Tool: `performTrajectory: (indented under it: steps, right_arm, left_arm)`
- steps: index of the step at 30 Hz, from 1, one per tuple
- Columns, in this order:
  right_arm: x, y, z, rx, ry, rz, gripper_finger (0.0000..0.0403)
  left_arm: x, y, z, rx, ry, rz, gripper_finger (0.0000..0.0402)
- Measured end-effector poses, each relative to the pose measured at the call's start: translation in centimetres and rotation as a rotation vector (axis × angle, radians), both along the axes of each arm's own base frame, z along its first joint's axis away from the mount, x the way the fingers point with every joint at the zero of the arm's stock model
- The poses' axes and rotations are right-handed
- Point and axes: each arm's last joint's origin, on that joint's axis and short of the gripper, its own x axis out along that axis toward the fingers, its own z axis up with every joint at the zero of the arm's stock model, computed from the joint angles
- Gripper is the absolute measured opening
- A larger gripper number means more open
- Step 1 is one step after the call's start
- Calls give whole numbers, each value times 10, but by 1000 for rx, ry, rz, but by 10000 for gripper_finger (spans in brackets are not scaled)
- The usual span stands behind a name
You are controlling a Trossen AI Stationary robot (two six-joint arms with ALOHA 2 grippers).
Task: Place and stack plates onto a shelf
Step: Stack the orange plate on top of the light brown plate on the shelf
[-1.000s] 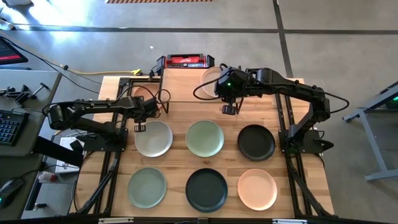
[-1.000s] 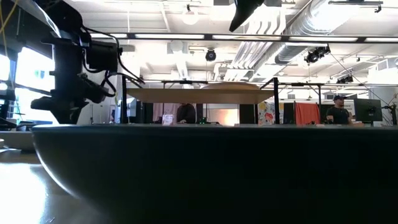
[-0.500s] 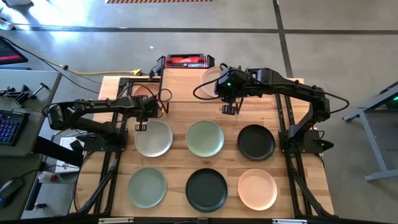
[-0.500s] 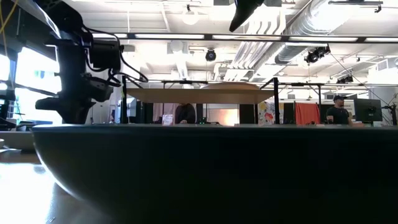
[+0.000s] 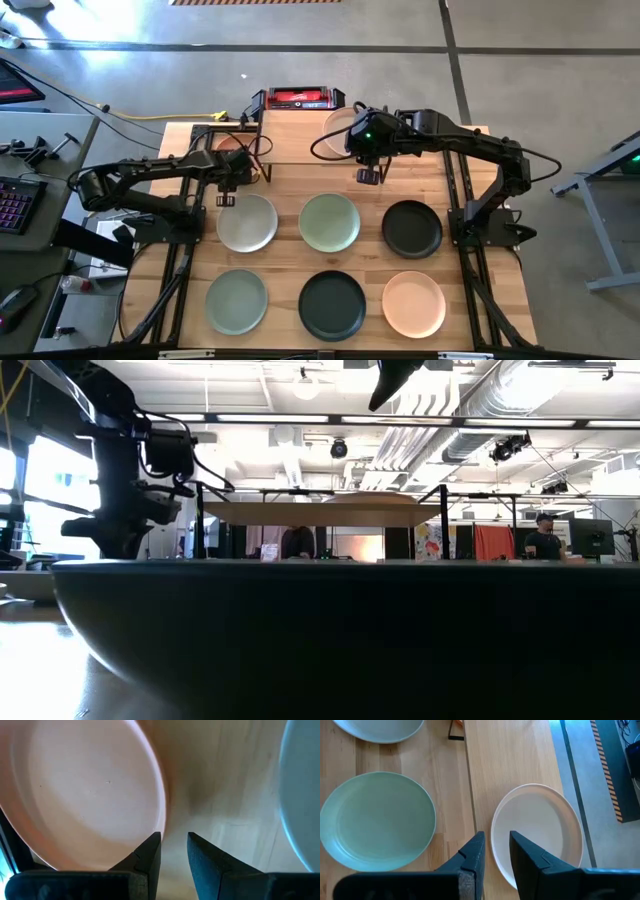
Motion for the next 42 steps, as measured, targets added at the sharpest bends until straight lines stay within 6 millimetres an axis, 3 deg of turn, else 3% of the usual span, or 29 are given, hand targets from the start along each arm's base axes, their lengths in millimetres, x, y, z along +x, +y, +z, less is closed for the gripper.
performTrajectory:
  steps: [33, 42]
  right_arm:
    - [0, 0, 0, 11, -8, -17, 67]
    - [0, 0, 0, 11, -8, -18, 67]
  left_arm:
    - [-11, 4, -19, -38, -42, -20, 84]
    - [-11, 8, -20, -62, -24, 12, 16]
